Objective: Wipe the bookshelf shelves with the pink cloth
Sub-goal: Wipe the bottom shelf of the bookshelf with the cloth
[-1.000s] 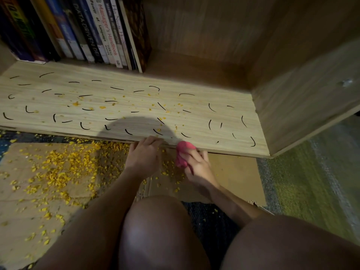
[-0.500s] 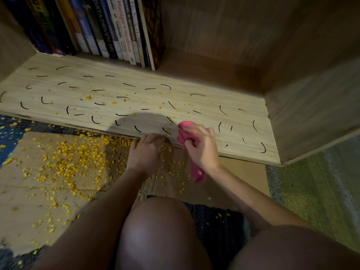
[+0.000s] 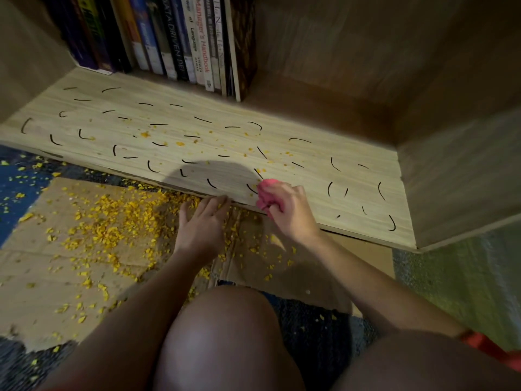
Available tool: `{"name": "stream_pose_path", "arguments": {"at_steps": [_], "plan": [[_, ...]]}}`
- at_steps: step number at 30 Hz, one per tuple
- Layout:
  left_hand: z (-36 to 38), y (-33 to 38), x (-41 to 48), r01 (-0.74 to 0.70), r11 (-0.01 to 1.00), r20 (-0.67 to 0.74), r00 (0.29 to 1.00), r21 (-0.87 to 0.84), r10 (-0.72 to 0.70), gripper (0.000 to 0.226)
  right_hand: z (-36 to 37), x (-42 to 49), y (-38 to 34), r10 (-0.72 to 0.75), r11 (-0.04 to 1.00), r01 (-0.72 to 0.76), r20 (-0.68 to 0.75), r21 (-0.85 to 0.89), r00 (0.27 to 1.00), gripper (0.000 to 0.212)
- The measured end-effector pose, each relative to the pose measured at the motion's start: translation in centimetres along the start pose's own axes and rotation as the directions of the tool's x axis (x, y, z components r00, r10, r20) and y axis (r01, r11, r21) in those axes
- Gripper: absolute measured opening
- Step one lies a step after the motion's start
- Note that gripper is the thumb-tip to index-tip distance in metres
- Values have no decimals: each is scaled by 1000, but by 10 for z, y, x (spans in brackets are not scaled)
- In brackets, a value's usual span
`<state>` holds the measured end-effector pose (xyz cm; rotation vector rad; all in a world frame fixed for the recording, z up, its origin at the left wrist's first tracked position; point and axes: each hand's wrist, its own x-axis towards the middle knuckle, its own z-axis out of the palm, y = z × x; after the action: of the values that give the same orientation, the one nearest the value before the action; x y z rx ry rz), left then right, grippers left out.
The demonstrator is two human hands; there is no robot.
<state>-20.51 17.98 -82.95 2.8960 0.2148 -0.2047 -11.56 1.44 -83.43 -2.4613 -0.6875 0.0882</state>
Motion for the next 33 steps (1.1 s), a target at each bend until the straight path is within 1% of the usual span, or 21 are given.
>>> {"name": "stream_pose_path", "arguments": {"at_steps": [2,3,4,5,6,7,8,9,11,13,15,16,17,19,20,21,24,26,28,31,33], "plan": [[-1,-1,1,2,1000,-12,1000,-6,-2,68,8,-11,-12,-31,999,30,43,34,999,39],[-1,-1,2,5,1000,-8,1000,-8,-5,68,12,-17,-17,-44,997,42,24,72,999,36],[-1,-1,3,10,1000,-3,1000,-10,-10,69,13,-22,-21,-43,992,47,-36,117,998,33],[0,0,4,19,1000,-2,1000,-18,-19,69,12,-24,-23,-8,986,26,-112,163,994,31],[1,0,6,31,999,-7,999,-31,-31,68,10,-20,-23,38,984,-4,-186,180,982,30],[1,1,7,40,998,-13,999,-43,-41,68,6,-14,-20,78,985,-42,-214,165,974,29],[1,1,7,40,998,-17,999,-48,-41,68,3,-6,-17,96,989,-69,-214,130,972,29],[1,2,8,36,998,-19,999,-47,-37,68,1,-1,-14,83,994,-69,-181,82,980,30],[1,2,8,33,999,-27,999,-37,-34,68,2,0,-13,11,1000,-10,-71,18,997,32],[0,0,7,33,999,-23,999,-40,-34,67,11,-17,-15,-19,1000,19,12,24,1000,34],[1,-2,7,33,998,-23,999,-48,-34,68,19,-38,-20,-41,998,37,56,60,998,41],[2,-2,7,32,998,-21,999,-51,-33,68,20,-44,-21,-52,996,47,59,79,997,44],[2,-2,7,32,998,-21,999,-56,-33,68,18,-46,-21,-61,994,58,26,92,998,43],[3,-1,8,38,998,-27,999,-58,-40,67,14,-39,-17,-58,994,67,-99,91,993,39],[2,0,8,41,998,-29,999,-56,-43,66,12,-34,-15,-47,995,60,-142,85,989,38],[2,1,9,42,998,-29,999,-55,-44,66,10,-31,-13,-46,996,56,-150,67,988,37],[0,4,9,45,997,-24,999,-63,-47,65,10,-33,-12,-45,999,46,-38,9,998,34],[-1,5,10,43,997,-28,999,-70,-45,64,9,-35,-12,-22,999,24,-70,29,997,33],[0,4,9,40,997,-35,999,-63,-42,63,7,-32,-11,3,999,1,-108,38,994,37],[-1,6,10,37,998,-37,999,-57,-39,61,5,-30,-7,16,1000,-16,-57,-3,998,37],[-2,6,13,35,998,-50,998,-58,-38,58,6,-32,-7,3,1000,-3,-64,3,998,36]]}}
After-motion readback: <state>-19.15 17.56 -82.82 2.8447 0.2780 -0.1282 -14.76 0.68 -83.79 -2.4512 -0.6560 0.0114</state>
